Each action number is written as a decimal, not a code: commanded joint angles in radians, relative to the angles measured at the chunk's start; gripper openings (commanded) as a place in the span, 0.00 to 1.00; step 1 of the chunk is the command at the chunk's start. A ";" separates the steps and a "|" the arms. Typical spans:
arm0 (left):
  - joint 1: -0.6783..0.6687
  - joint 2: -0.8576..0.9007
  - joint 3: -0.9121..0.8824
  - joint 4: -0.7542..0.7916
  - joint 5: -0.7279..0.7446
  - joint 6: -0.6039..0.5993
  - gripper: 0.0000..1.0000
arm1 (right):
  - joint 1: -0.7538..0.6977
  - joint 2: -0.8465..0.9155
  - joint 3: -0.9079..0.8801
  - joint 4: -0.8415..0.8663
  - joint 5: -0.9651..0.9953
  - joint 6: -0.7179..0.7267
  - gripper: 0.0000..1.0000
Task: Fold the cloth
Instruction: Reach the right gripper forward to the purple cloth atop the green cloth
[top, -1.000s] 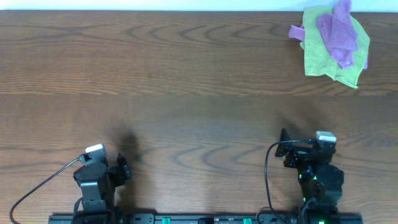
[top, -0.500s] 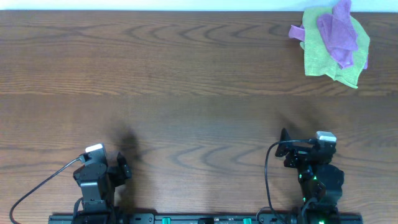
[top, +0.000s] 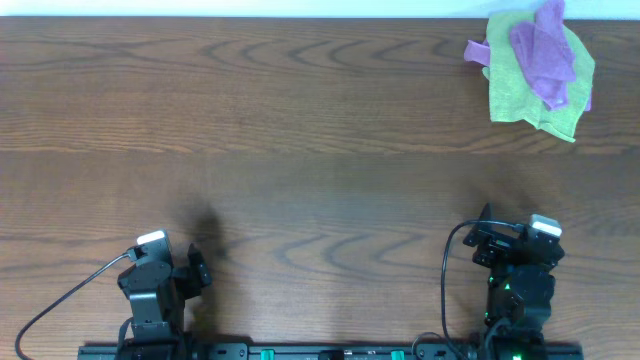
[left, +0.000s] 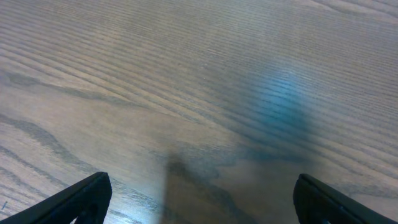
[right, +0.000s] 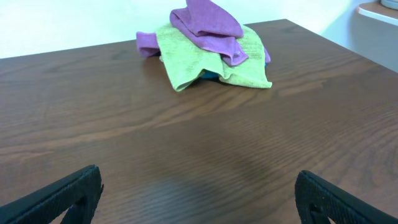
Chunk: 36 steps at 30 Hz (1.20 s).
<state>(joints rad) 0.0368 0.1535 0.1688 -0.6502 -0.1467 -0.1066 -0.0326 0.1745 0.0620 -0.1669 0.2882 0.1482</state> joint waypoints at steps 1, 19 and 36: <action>0.003 -0.005 -0.008 0.001 -0.018 0.010 0.95 | -0.007 -0.005 -0.005 -0.002 -0.004 -0.014 0.99; 0.003 -0.005 -0.008 0.000 -0.013 0.005 0.95 | -0.095 0.318 0.013 0.494 -0.064 0.139 0.99; 0.003 -0.005 -0.008 0.001 -0.010 -0.032 0.95 | -0.244 0.975 0.544 0.486 -0.233 0.055 0.99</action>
<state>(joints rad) 0.0368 0.1543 0.1688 -0.6476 -0.1459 -0.1307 -0.2584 1.1248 0.5797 0.3019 0.0483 0.2466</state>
